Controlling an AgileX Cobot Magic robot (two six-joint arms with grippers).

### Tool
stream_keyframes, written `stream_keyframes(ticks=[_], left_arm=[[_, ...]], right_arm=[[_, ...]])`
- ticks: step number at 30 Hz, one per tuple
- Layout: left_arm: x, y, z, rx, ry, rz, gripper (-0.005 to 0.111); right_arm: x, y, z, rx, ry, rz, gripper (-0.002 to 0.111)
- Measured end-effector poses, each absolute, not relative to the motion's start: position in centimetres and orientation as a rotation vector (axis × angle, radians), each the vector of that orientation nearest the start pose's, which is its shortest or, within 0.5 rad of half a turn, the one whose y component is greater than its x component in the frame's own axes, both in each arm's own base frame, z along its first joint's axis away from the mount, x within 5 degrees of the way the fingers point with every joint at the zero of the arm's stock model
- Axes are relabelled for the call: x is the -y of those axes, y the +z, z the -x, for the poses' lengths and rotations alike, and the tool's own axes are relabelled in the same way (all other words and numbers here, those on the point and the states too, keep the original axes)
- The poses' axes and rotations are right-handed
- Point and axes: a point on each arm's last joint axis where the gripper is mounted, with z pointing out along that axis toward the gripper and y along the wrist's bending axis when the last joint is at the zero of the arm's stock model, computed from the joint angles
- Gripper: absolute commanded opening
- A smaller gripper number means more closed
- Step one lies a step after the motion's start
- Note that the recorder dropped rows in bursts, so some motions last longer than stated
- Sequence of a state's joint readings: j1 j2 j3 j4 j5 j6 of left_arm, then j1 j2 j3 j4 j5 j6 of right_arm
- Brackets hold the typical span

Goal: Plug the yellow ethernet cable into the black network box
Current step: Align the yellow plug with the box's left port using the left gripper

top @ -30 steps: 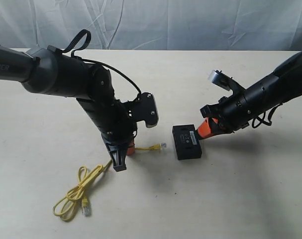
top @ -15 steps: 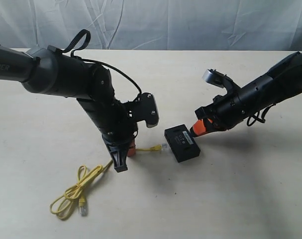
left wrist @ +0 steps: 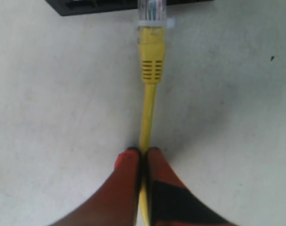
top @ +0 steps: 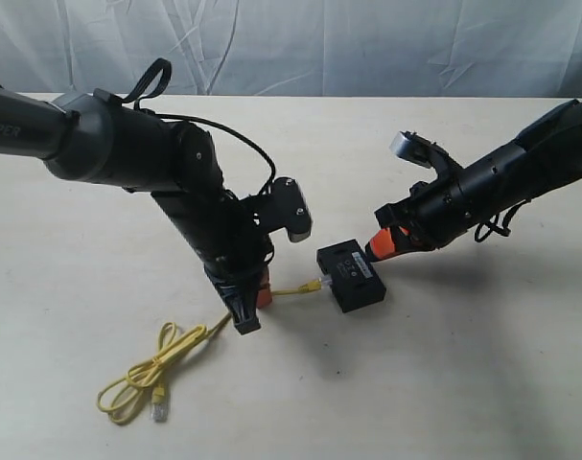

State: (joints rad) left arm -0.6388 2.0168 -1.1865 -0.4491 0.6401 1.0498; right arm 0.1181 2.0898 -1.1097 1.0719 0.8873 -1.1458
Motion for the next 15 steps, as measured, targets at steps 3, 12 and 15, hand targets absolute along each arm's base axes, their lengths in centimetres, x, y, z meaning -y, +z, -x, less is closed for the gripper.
stream_keyframes(ticks=[3, 12, 15], left_arm=[[24.3, 12.2, -28.9, -2.282, -0.366, -1.768, 0.0], [24.0, 12.8, -29.1, -2.43, -0.325, -1.726, 0.0], [24.0, 13.8, -29.7, -2.477, -0.265, -1.715, 0.0]], right_arm=[[-10.4, 10.2, -34.8, -2.673, 1.059, 0.628, -0.001], [-10.4, 10.2, -34.8, -2.673, 1.061, 0.625, -0.001], [-10.4, 10.2, -34.8, -2.673, 1.061, 0.625, -0.001]])
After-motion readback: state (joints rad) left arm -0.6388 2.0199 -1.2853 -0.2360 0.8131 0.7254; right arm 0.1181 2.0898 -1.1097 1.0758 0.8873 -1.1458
